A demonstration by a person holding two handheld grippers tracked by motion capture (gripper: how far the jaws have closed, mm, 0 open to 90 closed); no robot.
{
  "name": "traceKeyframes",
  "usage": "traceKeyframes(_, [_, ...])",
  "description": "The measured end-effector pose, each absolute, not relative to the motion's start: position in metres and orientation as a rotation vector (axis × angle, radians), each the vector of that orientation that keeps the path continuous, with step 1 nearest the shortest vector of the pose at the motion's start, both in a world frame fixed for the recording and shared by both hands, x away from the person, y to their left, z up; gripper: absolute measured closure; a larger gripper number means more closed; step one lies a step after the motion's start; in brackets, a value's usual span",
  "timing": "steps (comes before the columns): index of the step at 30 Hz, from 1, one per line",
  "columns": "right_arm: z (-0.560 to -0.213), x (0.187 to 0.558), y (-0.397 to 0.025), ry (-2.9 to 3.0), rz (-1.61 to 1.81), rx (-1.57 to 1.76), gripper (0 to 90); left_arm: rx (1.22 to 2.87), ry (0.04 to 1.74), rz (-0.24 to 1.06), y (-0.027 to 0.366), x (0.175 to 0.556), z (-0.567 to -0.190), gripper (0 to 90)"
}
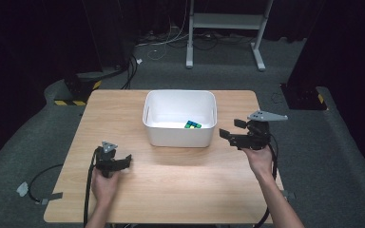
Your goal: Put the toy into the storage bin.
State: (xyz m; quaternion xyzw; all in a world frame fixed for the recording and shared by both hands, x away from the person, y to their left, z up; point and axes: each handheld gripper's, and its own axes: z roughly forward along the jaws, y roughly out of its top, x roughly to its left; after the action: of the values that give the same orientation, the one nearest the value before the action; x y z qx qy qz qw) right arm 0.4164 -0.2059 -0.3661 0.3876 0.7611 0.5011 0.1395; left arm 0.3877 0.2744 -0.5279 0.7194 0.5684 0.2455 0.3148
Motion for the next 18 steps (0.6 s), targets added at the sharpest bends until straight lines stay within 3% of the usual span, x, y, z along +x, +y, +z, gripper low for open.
traceKeyframes(18, [-0.3752,0.4096,-0.2097,2.204,1.456,1.137,20.5,1.894,1.498,0.646,0.2743,0.3877,-0.5279,16.6])
